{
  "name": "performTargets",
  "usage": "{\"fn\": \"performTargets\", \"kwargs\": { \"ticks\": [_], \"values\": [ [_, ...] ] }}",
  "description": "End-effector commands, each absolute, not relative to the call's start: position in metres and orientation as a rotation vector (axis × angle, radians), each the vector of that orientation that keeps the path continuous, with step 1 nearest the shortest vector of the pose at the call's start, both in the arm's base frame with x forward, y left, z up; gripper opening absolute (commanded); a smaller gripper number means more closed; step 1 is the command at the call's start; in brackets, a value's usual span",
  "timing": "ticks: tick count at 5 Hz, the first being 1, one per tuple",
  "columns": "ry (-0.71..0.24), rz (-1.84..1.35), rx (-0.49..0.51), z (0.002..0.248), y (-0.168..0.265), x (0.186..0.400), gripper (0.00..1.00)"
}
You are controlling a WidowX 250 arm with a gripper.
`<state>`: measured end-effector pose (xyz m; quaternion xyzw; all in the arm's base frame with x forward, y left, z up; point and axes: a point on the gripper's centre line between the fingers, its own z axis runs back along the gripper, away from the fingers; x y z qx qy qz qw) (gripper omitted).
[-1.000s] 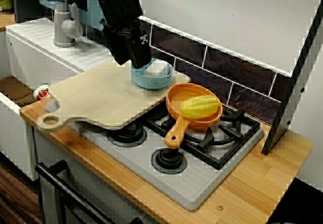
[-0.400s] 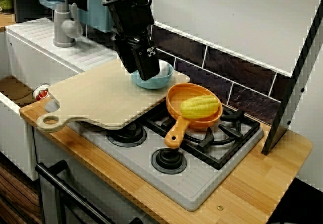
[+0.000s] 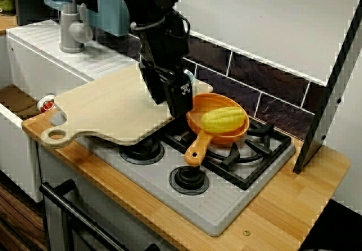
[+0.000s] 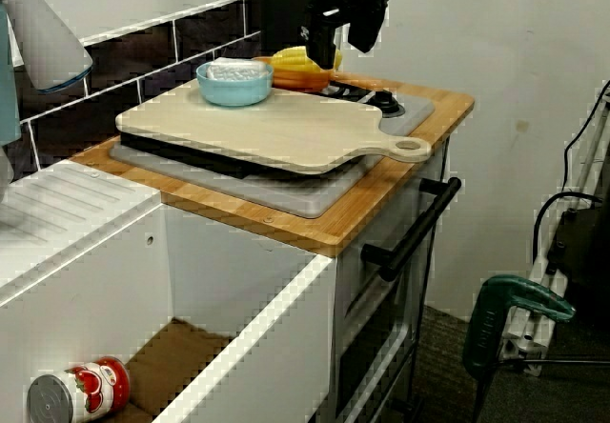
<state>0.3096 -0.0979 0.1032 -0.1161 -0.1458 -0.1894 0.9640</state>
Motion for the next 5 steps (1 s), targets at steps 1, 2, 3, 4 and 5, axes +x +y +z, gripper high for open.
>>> {"fn": "performTargets", "kwargs": {
  "ticks": [1, 2, 3, 4, 5],
  "values": [
    [-0.361, -0.352, -0.187, 0.097, -0.123, 0.301, 1.00],
    [-0.346, -0.318, -0.183, 0.097, -0.133, 0.299, 1.00],
    [-0.343, -0.284, -0.190, 0.101, -0.137, 0.299, 1.00],
    [-0.340, -0.237, -0.194, 0.098, -0.137, 0.302, 1.00],
    [-0.345, -0.211, -0.189, 0.094, -0.142, 0.303, 1.00]
  ]
}}
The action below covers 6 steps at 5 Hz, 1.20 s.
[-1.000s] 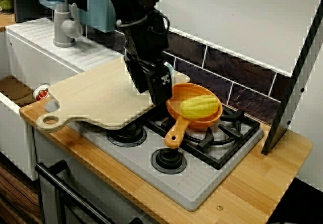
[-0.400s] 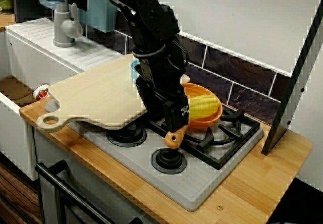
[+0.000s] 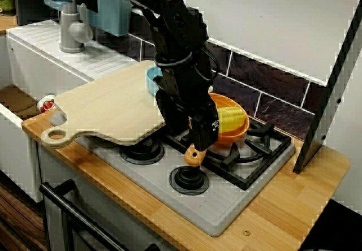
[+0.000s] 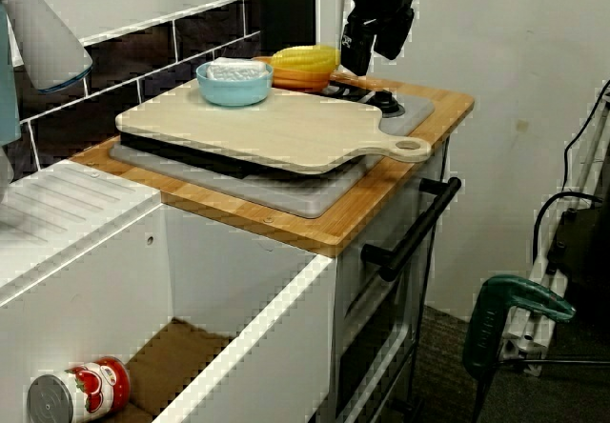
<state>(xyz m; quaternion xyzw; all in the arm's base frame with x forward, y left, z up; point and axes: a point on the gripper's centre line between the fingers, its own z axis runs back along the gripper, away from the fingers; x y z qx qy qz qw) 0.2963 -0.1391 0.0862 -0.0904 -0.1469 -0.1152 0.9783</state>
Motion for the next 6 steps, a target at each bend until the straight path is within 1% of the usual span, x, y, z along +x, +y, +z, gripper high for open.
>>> {"fn": "performTargets", "kwargs": {
  "ticks": [1, 3, 6],
  "values": [
    [-0.373, -0.191, -0.176, 0.089, -0.148, 0.304, 1.00],
    [-0.394, -0.139, -0.178, 0.087, -0.154, 0.312, 1.00],
    [-0.371, -0.138, -0.177, 0.088, -0.145, 0.317, 1.00]
  ]
}}
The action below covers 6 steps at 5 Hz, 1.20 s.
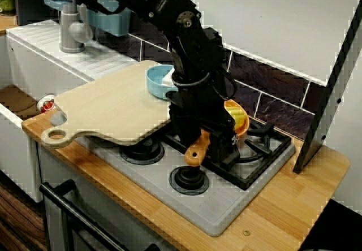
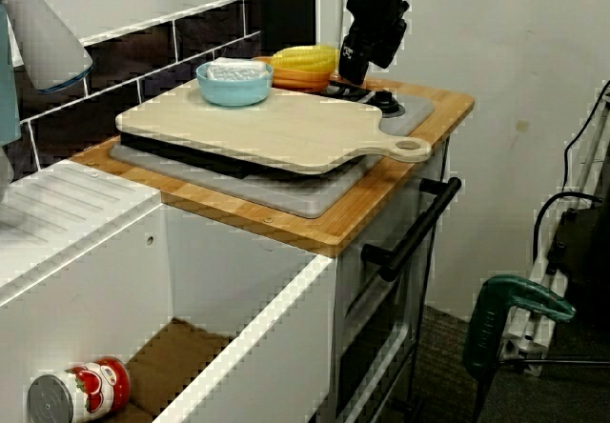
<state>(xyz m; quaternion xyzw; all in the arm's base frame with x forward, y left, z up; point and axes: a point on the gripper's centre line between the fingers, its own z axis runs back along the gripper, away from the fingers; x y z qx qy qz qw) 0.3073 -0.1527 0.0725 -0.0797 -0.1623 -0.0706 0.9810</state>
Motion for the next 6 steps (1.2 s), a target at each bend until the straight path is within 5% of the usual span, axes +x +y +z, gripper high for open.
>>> {"fn": "performTargets", "kwargs": {
  "ticks": [1, 6],
  "values": [
    [-0.370, -0.138, -0.171, 0.086, -0.142, 0.318, 1.00],
    [-0.343, -0.132, -0.148, 0.067, -0.136, 0.318, 1.00]
  ]
}}
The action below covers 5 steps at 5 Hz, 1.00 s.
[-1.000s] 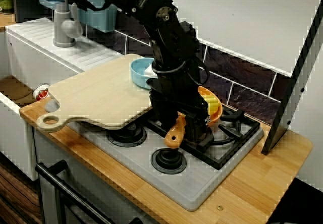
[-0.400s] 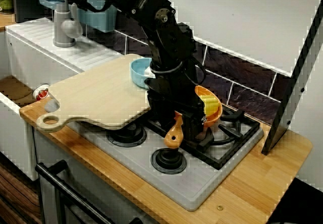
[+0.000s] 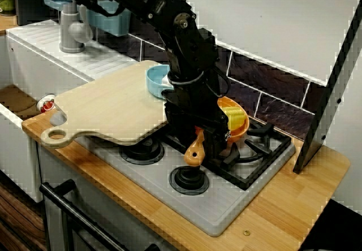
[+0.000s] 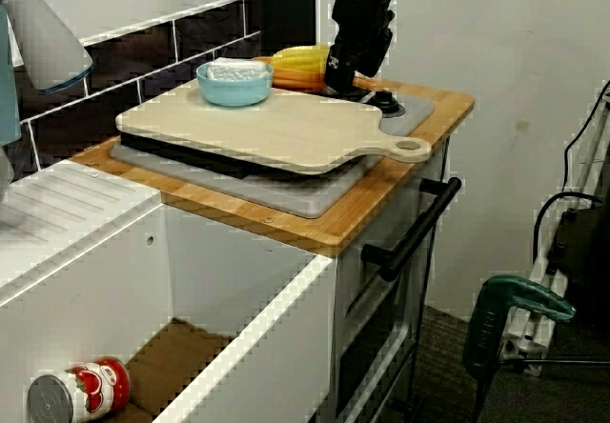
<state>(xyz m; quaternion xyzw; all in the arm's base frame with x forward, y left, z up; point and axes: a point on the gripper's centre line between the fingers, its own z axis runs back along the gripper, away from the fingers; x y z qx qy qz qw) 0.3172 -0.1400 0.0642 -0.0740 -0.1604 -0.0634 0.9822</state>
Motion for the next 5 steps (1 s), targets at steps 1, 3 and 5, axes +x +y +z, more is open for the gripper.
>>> {"fn": "performTargets", "kwargs": {
  "ticks": [1, 3, 5],
  "values": [
    [-0.339, -0.132, -0.145, 0.0638, -0.1355, 0.3179, 1.00],
    [-0.336, -0.118, -0.147, 0.0595, -0.1334, 0.3214, 0.00],
    [-0.330, -0.116, -0.150, 0.0606, -0.1317, 0.3247, 0.00]
  ]
}}
